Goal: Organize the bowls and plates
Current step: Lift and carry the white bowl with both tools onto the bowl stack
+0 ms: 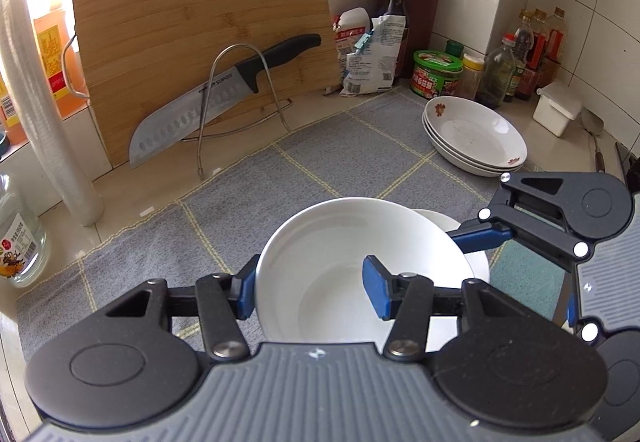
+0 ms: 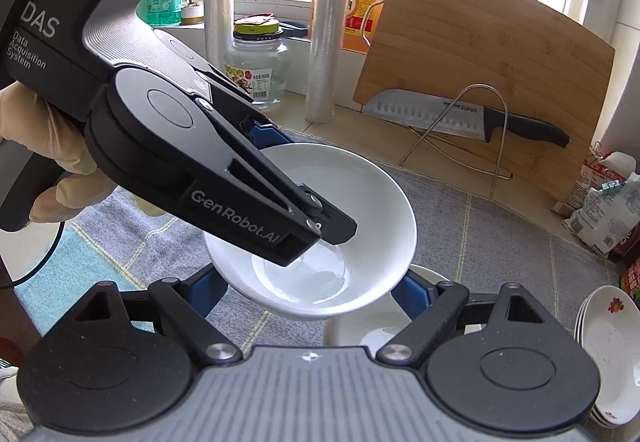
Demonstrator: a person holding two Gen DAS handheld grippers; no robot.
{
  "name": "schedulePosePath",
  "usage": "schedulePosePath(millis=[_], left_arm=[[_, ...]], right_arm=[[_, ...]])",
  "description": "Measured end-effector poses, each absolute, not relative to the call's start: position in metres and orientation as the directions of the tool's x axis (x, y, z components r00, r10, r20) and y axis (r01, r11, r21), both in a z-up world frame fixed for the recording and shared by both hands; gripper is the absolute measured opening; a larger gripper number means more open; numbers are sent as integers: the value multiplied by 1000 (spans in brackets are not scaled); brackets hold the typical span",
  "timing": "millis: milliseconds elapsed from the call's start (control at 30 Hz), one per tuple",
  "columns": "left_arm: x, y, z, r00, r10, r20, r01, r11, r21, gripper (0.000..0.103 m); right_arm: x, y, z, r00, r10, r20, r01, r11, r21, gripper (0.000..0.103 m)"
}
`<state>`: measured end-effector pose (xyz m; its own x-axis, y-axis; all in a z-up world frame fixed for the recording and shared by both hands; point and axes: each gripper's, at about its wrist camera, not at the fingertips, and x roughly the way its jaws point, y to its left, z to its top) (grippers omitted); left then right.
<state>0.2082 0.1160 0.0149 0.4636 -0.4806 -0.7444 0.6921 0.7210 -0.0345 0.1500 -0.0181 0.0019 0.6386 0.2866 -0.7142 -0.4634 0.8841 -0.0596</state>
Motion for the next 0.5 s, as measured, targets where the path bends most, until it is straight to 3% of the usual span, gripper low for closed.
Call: schedulePosePath(millis=[500], left_arm=[[211, 61, 9, 391, -551, -738, 788, 615, -42, 51]], right_arm=[[141, -63, -4, 669, 188, -719, -332, 941, -63, 91]])
